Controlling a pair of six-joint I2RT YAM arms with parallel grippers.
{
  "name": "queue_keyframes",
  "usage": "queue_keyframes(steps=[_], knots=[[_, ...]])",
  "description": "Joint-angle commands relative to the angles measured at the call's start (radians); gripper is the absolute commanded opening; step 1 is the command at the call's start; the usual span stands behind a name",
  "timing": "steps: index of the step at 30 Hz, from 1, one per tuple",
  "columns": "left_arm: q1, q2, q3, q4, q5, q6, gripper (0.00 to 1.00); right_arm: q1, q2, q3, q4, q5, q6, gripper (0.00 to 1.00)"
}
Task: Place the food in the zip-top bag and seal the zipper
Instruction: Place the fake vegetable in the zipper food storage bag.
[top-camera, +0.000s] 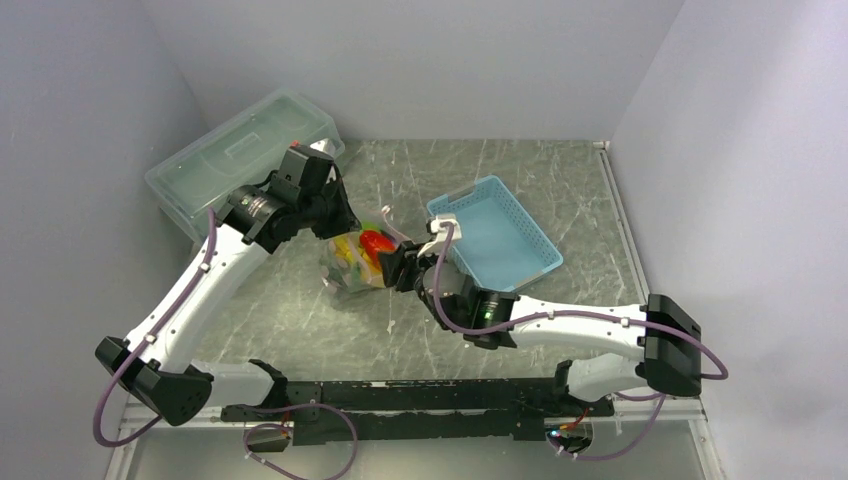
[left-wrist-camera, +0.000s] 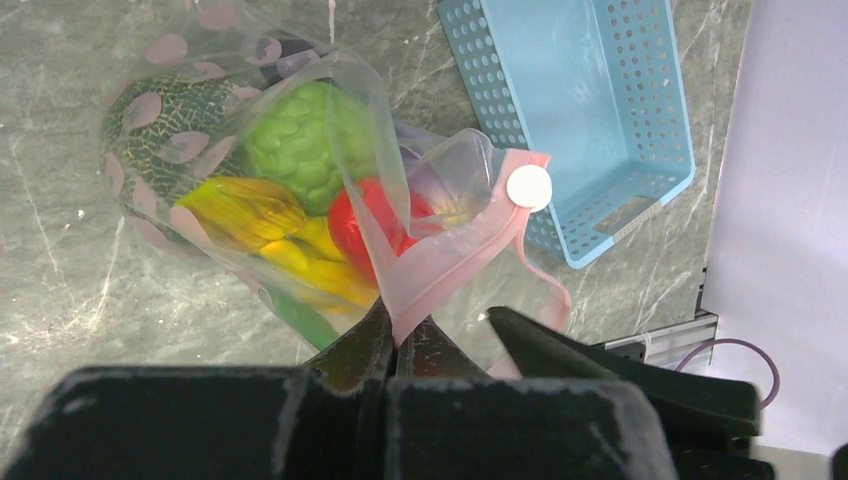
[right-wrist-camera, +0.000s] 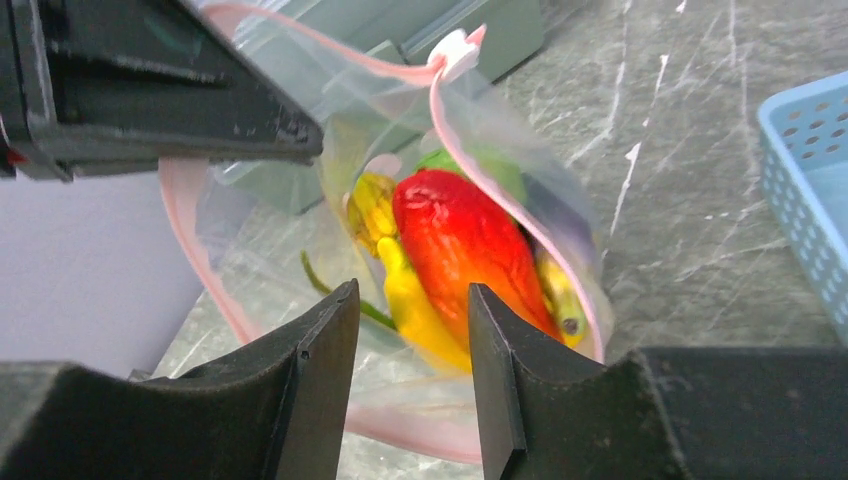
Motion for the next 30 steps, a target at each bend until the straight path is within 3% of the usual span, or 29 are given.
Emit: queue_keyframes(steps=[1,8,21,30], knots=[[0.002,-0.042,0.002,0.062,-0.017,0.015,0.00,-0.041,-0.063,0.067,-0.049,-0.013,-0.027,0.47],[0.003,-0.039,-0.002,0.063,-0.013,0.030,0.00,-0.091,-0.096,0.130,-0.138,-0.032,-0.034,0.47],[0.004,-0.024,0.016,0.045,0.018,0.078,0.00,-0.213,-0.116,0.327,-0.452,-0.032,-0.034,0.47],[0.004,0.022,0.095,-0.019,0.073,0.197,0.00,-0.282,-0.083,0.430,-0.643,-0.032,-0.034,0.47]])
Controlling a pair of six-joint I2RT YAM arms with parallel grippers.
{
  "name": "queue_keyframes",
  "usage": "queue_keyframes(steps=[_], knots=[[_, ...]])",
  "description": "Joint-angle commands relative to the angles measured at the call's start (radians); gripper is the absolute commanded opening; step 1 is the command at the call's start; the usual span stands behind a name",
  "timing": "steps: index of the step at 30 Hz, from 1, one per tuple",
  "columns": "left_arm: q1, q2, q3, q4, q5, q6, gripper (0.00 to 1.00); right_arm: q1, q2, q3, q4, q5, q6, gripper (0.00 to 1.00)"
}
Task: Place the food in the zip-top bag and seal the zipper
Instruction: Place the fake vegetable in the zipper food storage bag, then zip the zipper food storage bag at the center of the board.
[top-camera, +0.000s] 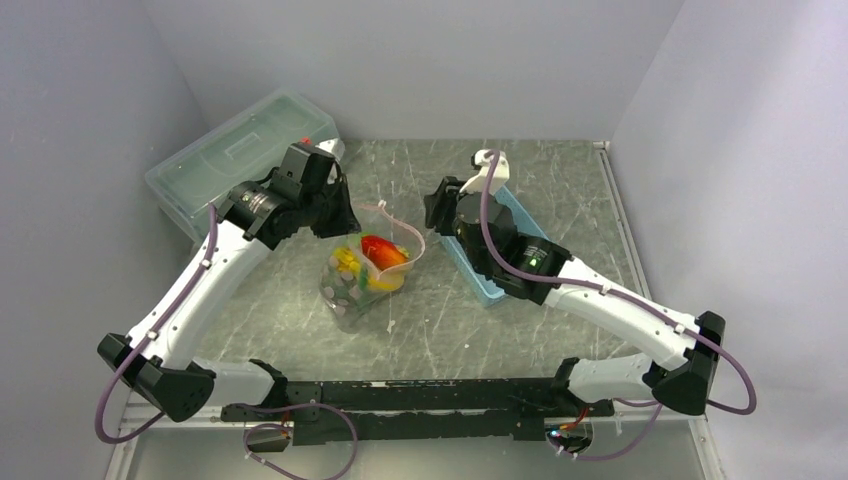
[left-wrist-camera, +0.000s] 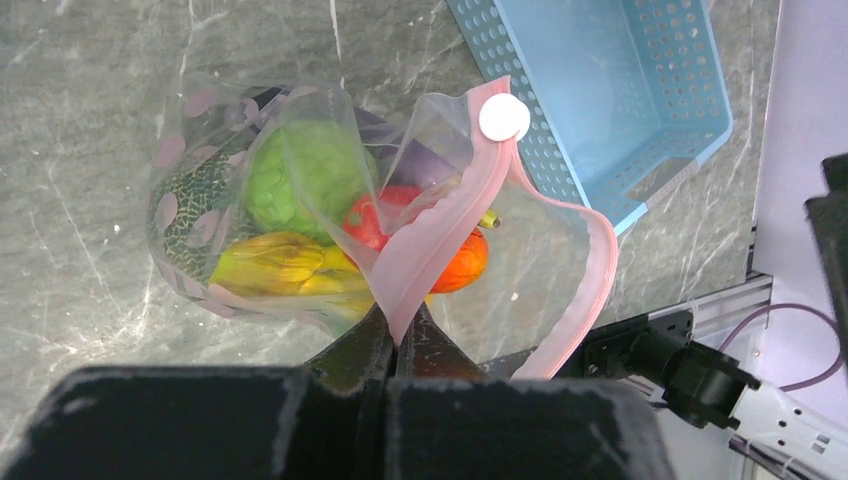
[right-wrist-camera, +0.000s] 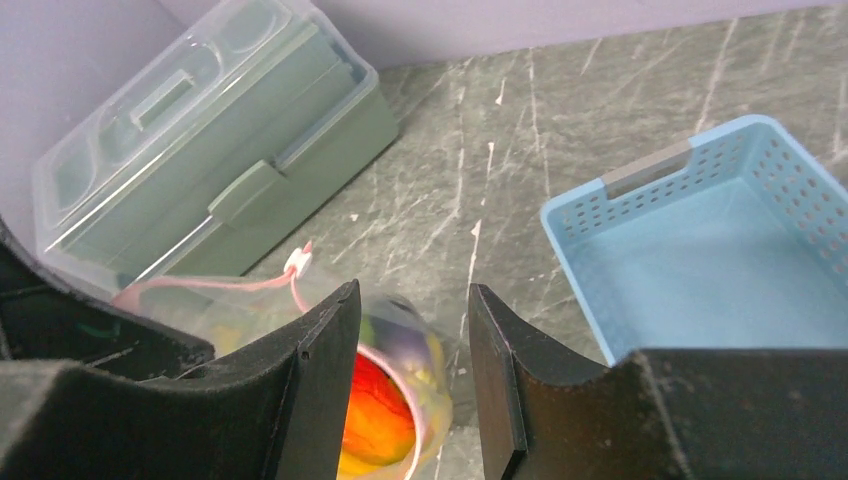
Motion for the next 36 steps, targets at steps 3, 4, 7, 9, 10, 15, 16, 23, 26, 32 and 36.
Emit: queue_keyframes(steps=[3,4,7,9,10,15,16,23,26,32,36], knots=[[0.004,0.028,0.111,-0.019,0.070,0.124,0.00,-0.060,0.035,0.128,-0.188,-0.004,-0.014,0.47],[0.004,0.031,0.118,-0.026,0.077,0.137,0.00,-0.067,0.043,0.144,-0.216,-0.004,-0.014,0.47],[0.005,0.036,0.138,-0.042,0.098,0.178,0.00,-0.082,0.060,0.181,-0.285,-0.004,-0.014,0.47],[0.004,0.035,0.152,-0.050,0.115,0.209,0.00,-0.092,0.060,0.190,-0.315,-0.004,-0.014,0.47],[0.004,0.034,0.159,-0.055,0.117,0.220,0.00,-0.097,0.056,0.192,-0.323,-0.004,-0.014,0.47],[0.004,0.025,0.183,-0.061,0.178,0.283,0.00,-0.117,0.029,0.200,-0.367,-0.004,-0.014,0.47],[0.004,0.022,0.184,-0.059,0.187,0.293,0.00,-0.118,0.026,0.203,-0.382,-0.004,-0.014,0.47],[0.004,0.006,0.178,-0.048,0.203,0.311,0.00,-0.127,-0.014,0.173,-0.371,-0.004,-0.014,0.47],[0.004,0.003,0.169,-0.038,0.206,0.306,0.00,-0.145,-0.030,0.145,-0.324,-0.004,-0.014,0.47],[0.004,-0.009,0.146,-0.028,0.201,0.294,0.00,-0.182,-0.057,0.111,-0.296,-0.177,-0.014,0.77],[0.005,-0.021,0.131,-0.018,0.202,0.289,0.00,-0.189,-0.102,0.050,-0.230,-0.185,-0.149,0.77]])
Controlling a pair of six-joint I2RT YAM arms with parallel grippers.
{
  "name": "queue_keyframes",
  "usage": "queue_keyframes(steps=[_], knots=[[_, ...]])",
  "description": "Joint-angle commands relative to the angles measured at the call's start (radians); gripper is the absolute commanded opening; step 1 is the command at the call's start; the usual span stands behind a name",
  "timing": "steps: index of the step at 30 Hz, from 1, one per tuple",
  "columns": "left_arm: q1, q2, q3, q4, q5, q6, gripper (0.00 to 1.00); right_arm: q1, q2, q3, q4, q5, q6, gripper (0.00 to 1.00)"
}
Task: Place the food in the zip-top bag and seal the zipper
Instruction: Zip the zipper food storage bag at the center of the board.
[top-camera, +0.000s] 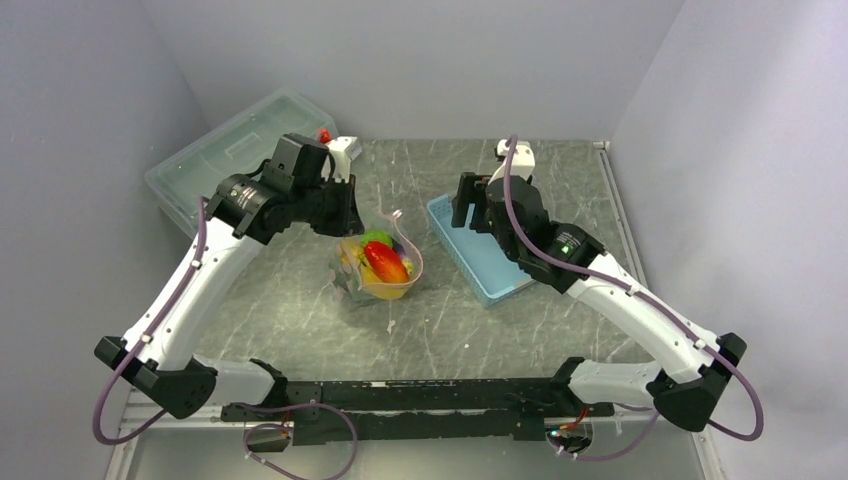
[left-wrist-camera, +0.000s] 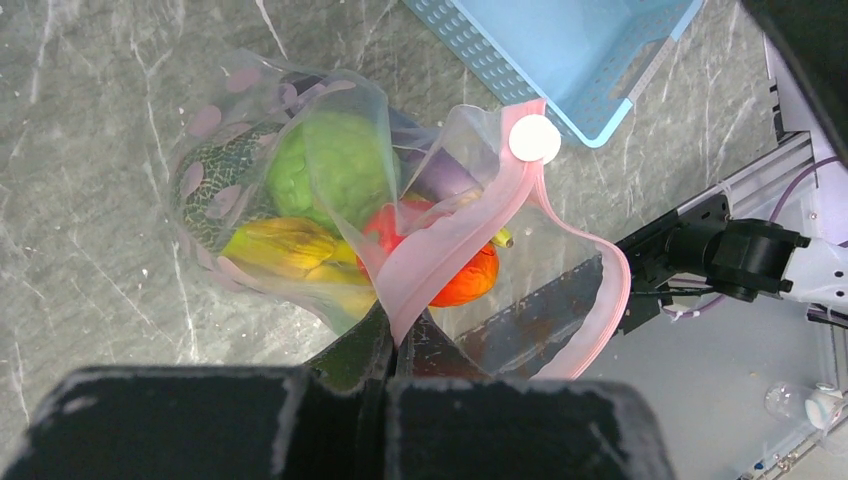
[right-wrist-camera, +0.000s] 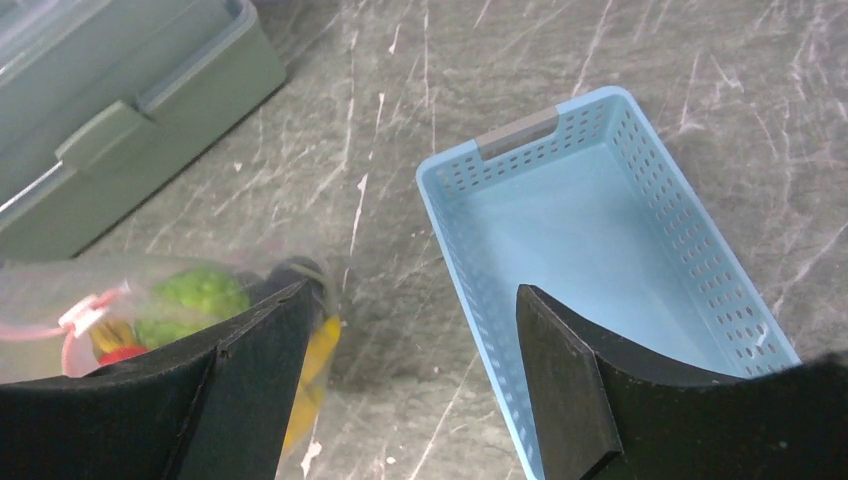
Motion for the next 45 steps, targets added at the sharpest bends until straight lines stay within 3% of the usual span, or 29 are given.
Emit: queue_keyframes(steps=[1,5,10,25,34,45], knots=[[0.004,-0.052,0.004,0.072,0.029,0.006,0.00,-0.008,-0.054,-0.041,0.089,-0.082,-0.063,0.77],[0.005,-0.056,0.004,0.068,0.039,0.015,0.00,-0.014,-0.043,-0.015,0.074,-0.170,-0.129,0.77],[0.004,-0.061,0.007,0.060,0.073,0.042,0.00,-0.038,-0.030,0.013,0.047,-0.387,-0.266,0.79],[0.004,-0.066,0.021,0.035,0.263,0.144,0.00,-0.046,-0.020,0.119,-0.134,-0.879,-0.627,0.87],[0.004,-0.055,0.028,0.008,0.406,0.204,0.00,-0.045,-0.101,0.043,-0.045,-0.947,-0.840,0.90],[0.005,-0.056,0.026,-0.004,0.552,0.249,0.00,-0.045,-0.079,0.055,-0.049,-1.168,-1.030,0.88]])
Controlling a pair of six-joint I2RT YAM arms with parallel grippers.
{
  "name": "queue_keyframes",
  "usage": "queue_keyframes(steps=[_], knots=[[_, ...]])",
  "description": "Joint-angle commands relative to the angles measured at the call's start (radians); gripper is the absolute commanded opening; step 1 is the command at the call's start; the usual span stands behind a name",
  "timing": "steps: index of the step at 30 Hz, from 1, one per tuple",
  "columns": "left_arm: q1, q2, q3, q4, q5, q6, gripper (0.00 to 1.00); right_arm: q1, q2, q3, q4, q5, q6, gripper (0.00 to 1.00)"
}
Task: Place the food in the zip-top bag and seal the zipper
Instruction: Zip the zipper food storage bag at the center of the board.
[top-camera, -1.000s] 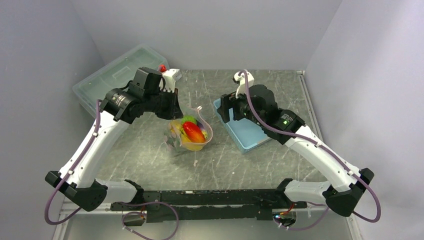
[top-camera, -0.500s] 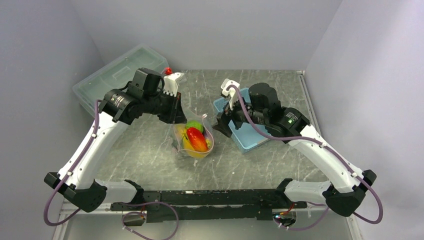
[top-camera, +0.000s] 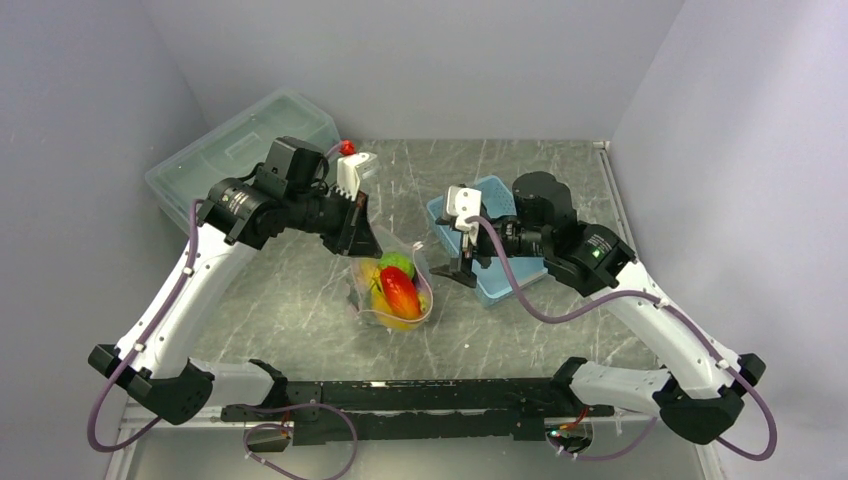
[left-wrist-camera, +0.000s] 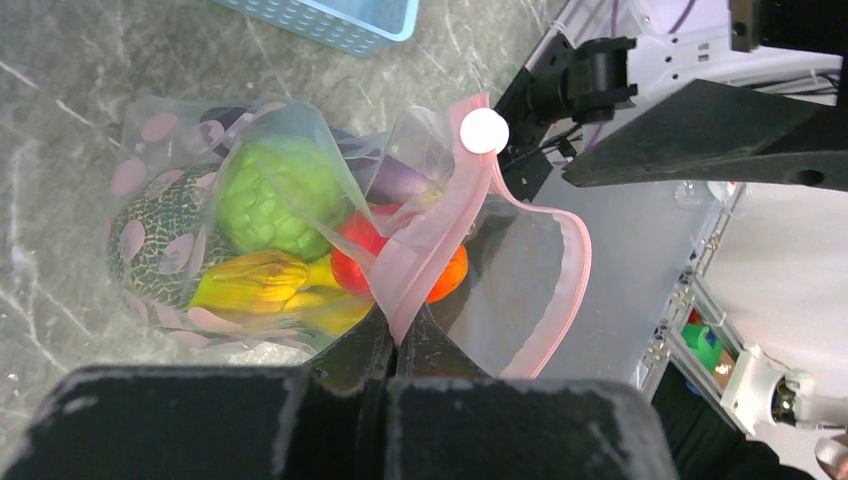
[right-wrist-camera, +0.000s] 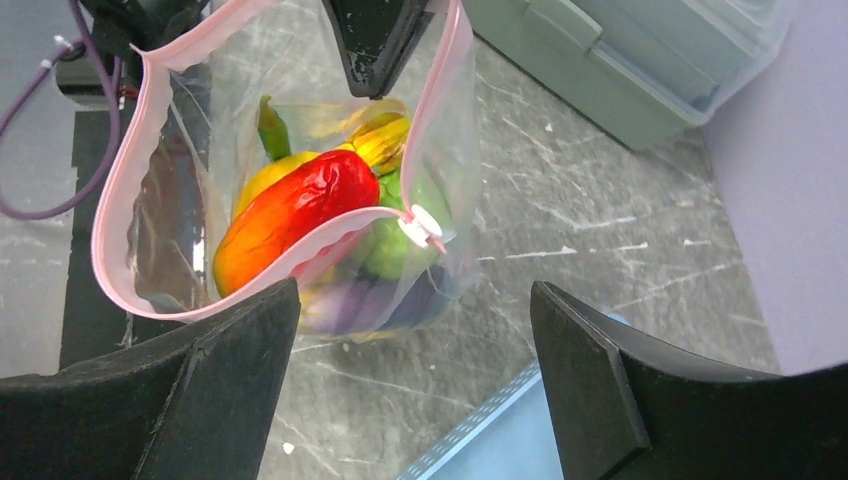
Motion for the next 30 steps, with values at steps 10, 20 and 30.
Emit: queue_keyframes(steps=[10,20,30], knots=[[0.004,-0.015,0.056,-0.006,0.205,0.088,0.00,-0.002,0.072,0.042,0.023,-0.244,-0.153,0.75],[0.004,-0.001,0.071,-0.005,0.280,0.091,0.00,-0.001,0.045,-0.059,0.129,-0.345,-0.105,0.55],[0.004,0.005,0.078,-0.010,0.275,0.086,0.00,-0.001,0.021,-0.107,0.186,-0.351,-0.089,0.12]])
